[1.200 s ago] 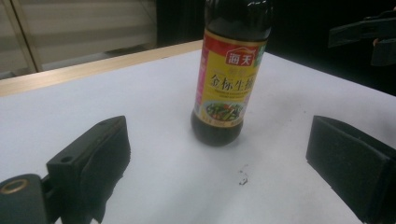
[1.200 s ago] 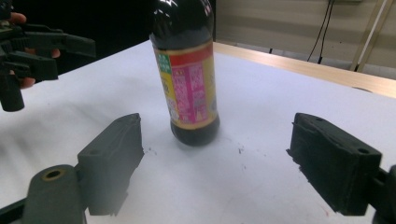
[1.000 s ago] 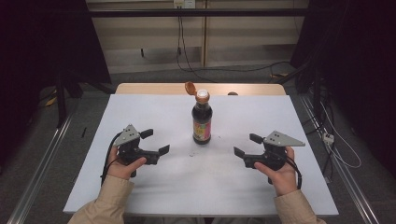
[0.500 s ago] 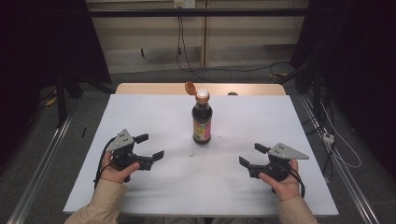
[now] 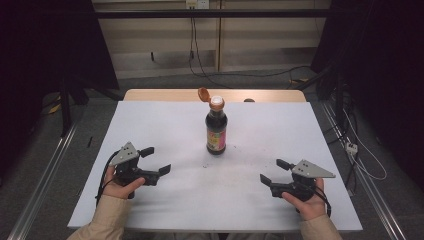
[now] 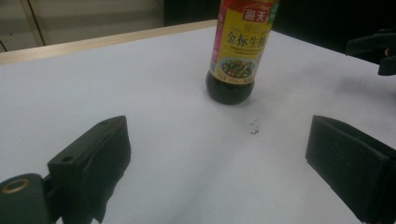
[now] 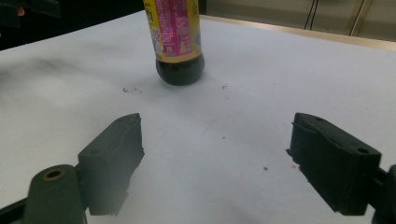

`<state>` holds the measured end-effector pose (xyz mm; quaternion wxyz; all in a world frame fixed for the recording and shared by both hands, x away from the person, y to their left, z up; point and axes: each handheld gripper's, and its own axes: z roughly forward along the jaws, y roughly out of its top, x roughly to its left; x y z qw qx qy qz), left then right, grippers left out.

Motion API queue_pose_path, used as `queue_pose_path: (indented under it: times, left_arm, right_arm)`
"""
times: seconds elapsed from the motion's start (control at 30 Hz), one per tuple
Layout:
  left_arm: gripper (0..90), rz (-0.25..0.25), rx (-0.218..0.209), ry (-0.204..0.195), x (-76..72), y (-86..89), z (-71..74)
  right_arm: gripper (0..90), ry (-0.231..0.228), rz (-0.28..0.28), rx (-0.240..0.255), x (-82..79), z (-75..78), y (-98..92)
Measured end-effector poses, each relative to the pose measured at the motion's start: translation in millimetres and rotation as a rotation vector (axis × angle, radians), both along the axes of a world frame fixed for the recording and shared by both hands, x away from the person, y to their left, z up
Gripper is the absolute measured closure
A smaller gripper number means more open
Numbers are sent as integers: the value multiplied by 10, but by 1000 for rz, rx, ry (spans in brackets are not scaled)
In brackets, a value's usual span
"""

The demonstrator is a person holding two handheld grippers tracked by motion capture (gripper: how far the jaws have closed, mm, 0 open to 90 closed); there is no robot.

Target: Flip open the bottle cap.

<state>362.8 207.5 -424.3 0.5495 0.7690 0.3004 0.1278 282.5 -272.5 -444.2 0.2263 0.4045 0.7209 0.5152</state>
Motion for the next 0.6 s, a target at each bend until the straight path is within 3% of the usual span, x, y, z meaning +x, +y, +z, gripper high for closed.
queue_pose_path:
  times: [0.6]
  left_arm:
    - [66,26,17,7,-82,188,-43]
  right_arm:
    - [169,-3,-15,7,-87,-12,-137]
